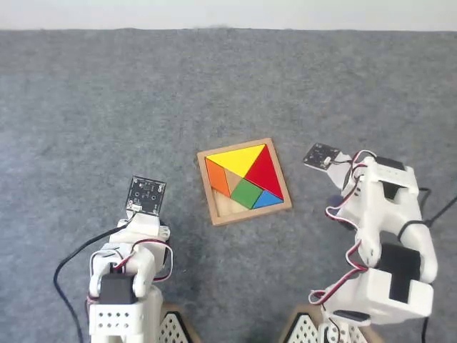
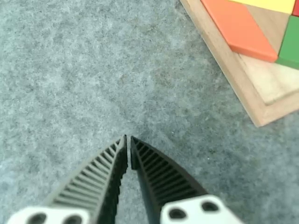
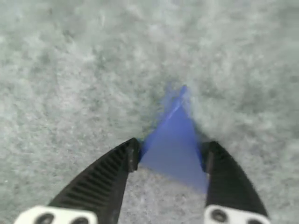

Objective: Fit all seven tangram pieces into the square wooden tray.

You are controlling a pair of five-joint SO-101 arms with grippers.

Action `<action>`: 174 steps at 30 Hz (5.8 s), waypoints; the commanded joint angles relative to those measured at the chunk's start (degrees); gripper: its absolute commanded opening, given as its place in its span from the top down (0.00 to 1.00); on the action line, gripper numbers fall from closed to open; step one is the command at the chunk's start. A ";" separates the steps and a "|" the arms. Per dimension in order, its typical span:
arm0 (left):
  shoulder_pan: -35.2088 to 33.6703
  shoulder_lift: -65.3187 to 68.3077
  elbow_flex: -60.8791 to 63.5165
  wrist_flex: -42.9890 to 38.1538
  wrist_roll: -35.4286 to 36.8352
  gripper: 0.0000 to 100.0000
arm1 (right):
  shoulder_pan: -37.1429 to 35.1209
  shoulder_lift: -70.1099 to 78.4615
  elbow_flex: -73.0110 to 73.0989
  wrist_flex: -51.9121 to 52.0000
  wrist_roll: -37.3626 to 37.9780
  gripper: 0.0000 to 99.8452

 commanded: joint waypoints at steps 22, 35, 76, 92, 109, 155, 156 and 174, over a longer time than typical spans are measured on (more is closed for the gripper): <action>-0.18 -1.14 -0.66 0.26 0.53 0.99 | -29.67 -17.80 -6.51 13.58 -40.97 0.87; -0.18 -1.14 -0.66 0.26 0.53 0.99 | -47.69 1.27 -33.05 21.23 -62.15 0.87; -0.18 -1.14 -0.66 0.26 0.53 0.99 | -56.66 23.08 -53.19 28.09 -68.92 0.75; -0.18 -1.14 -0.66 0.26 0.53 0.99 | -41.71 -7.08 -38.68 25.71 -67.43 0.86; -0.18 -1.14 -0.66 0.26 0.53 0.99 | -36.00 -22.29 5.80 -0.40 -54.95 0.99; -0.18 -1.14 -0.66 0.26 0.53 0.99 | -50.15 12.70 -27.16 -0.04 -54.59 0.99; -0.18 -1.14 -0.66 0.26 0.53 0.99 | -50.24 13.14 -27.69 0.13 -54.59 0.99; -0.18 -1.14 -0.66 0.26 0.53 0.99 | -49.89 -11.56 -8.70 4.00 -52.75 0.99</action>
